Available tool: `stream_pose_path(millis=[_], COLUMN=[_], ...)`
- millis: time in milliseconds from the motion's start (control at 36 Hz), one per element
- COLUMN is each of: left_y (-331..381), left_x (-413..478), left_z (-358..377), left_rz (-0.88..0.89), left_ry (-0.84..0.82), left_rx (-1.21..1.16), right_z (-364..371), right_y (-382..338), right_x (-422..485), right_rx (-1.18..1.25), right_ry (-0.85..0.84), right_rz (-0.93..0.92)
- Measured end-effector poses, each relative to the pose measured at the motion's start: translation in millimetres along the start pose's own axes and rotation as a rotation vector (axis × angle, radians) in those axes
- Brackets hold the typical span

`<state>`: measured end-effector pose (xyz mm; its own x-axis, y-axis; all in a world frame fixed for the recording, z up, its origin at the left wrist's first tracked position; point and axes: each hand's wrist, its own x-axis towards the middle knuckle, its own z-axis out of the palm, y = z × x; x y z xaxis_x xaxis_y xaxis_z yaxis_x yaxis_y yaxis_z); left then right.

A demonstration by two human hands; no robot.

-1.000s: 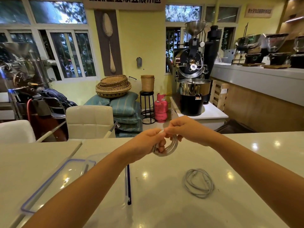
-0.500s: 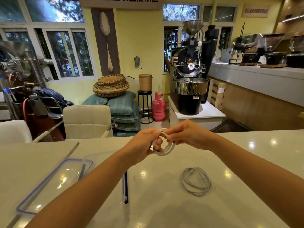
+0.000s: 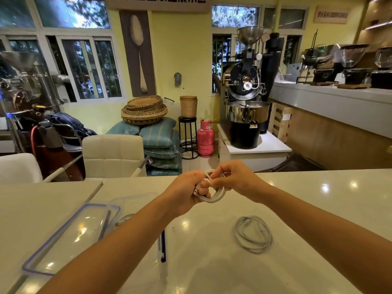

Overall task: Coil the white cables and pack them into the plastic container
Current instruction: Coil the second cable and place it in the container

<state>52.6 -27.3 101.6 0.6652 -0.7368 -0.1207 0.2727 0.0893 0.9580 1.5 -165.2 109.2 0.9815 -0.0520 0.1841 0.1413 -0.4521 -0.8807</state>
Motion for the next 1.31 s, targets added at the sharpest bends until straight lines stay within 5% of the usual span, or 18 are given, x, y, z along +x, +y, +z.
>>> stream_pose_path(millis=[278,472,611,833,1056,1167,1306], left_y=[0,3,1,2,12,15,19], left_x=[-1,-2,-4,-4,-7,-12,-22], left_z=[-3,-2,-6,-12,-25,-32,-50], left_rz=[0.024,0.053,0.024,0.039,0.111,0.111,0.166], left_ry=[0.048,0.083,0.050,0.089,0.238,0.257,0.276], left_rx=[0.050,0.053,0.065,0.208,0.247,0.290,0.535], right_z=[5,15,16,22,31,37,55], right_y=[3,5,3,12,5,-3,-7], right_x=[2,-3,-5,6,19,26,37], right_rx=[-0.130,-0.533,-0.552,-1.013,-0.990,-0.979,-0.947], right_ry=[0.049,0.239,0.211,0.223,0.211,0.114,0.085], right_rz=[-0.074,-0.301,-0.323,-0.471,-0.519,-0.386,-0.398])
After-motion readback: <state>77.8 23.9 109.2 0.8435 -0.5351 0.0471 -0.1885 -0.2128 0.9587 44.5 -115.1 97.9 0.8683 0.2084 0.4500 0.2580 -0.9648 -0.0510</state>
